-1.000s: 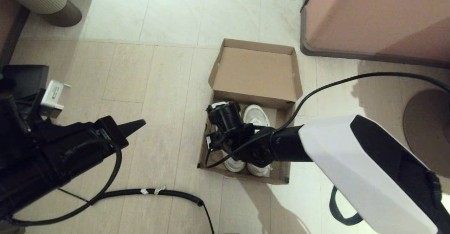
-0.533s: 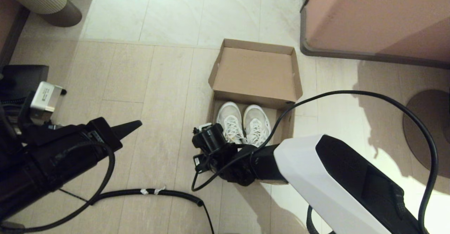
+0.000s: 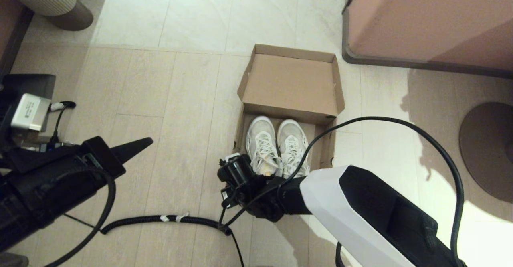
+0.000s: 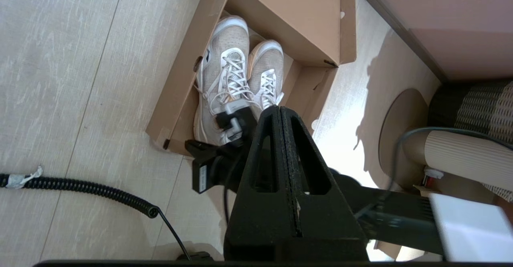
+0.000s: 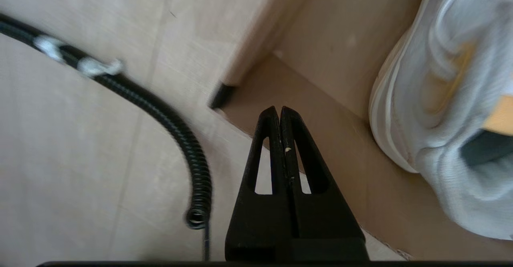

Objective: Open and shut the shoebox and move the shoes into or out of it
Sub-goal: Close the shoe box

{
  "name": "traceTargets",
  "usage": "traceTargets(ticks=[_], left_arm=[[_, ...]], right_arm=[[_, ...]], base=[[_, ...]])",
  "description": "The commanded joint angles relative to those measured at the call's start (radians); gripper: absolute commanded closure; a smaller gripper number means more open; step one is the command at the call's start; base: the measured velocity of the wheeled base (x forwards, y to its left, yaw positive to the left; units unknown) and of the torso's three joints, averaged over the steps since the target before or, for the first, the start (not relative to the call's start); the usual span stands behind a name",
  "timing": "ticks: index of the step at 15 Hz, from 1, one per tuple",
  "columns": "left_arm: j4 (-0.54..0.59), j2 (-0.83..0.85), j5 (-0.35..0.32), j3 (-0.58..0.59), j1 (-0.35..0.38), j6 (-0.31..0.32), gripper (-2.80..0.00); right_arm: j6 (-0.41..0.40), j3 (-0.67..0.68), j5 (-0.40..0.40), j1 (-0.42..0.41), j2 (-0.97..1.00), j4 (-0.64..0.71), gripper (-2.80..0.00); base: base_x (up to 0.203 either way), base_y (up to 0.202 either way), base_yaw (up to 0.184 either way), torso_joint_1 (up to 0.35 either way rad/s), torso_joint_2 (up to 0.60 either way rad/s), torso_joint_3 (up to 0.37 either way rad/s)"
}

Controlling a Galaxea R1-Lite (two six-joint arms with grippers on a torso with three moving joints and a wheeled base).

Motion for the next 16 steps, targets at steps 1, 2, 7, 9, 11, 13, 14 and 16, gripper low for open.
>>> traceTargets(ticks=[1,2,7,9,11,13,14,16], left_arm=[[-0.004,-0.017,0.005,0.006,0.0,-0.001,0.0],[-0.004,-0.022,0.01,0.008,0.0,-0.001,0.0],[0.001,-0.04,0.009,0.023,0.0,-0.001,0.0],[0.001,-0.039,0.009,0.023,0.0,-0.001,0.0],[0.001,-0.039,0.008,0.024,0.0,-0.001,0.0],[0.002,-0.04,0.005,0.032,0.0,-0.001,0.0],[0.001,-0.041,0.005,0.037,0.0,-0.001,0.0],[0.001,-0.048,0.004,0.047,0.001,-0.001,0.0]], right_arm=[[-0.002,-0.01,-0.011,-0.003,0.039,-0.003,0.0],[-0.005,-0.011,-0.021,-0.004,0.049,-0.003,0.0],[-0.004,-0.005,-0.025,0.003,0.052,0.027,0.0],[-0.001,0.007,-0.024,0.008,0.036,0.033,0.0],[0.012,0.02,-0.025,0.022,0.023,0.068,0.0],[0.045,0.022,-0.025,0.044,0.015,0.109,0.0],[0.062,0.022,-0.025,0.055,0.014,0.141,0.0],[0.084,0.024,-0.025,0.066,0.006,0.169,0.0]], base=[[0.0,0.0,0.0,0.0,0.0,0.0],[0.0,0.0,0.0,0.0,0.0,0.0],[0.0,0.0,0.0,0.0,0.0,0.0],[0.0,0.0,0.0,0.0,0.0,0.0],[0.0,0.0,0.0,0.0,0.0,0.0],[0.0,0.0,0.0,0.0,0.0,0.0],[0.0,0.0,0.0,0.0,0.0,0.0],[0.0,0.0,0.0,0.0,0.0,0.0]])
